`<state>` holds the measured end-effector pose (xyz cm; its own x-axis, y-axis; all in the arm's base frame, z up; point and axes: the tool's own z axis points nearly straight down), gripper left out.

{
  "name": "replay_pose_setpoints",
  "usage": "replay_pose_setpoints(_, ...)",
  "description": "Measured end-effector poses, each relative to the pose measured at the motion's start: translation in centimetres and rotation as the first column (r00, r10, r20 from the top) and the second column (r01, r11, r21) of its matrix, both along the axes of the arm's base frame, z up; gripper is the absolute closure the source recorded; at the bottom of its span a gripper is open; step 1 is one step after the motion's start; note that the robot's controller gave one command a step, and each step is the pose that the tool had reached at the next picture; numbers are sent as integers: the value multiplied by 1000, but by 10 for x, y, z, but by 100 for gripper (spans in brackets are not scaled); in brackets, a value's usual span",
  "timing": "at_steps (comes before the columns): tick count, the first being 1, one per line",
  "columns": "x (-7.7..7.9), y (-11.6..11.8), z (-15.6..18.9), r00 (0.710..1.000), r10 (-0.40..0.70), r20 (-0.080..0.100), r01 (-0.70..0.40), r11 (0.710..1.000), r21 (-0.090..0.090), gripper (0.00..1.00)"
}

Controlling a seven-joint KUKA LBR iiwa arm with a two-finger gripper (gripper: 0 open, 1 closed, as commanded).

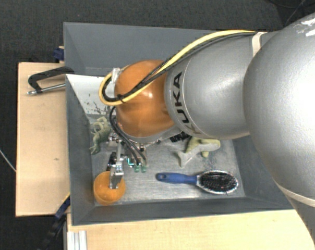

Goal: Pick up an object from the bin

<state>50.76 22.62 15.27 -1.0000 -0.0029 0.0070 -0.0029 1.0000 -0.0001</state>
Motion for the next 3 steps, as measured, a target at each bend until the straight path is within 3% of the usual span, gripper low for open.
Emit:
replay_pose_setpoints(1,14,-22,-78,993,113,19,-114,993,7,0)
replay_pose_setpoints(2,13,-21,-77,993,115,20,-115,993,8,100)
replay_pose_setpoints(3,6,-16,60,998,55,20,-55,998,6,100)
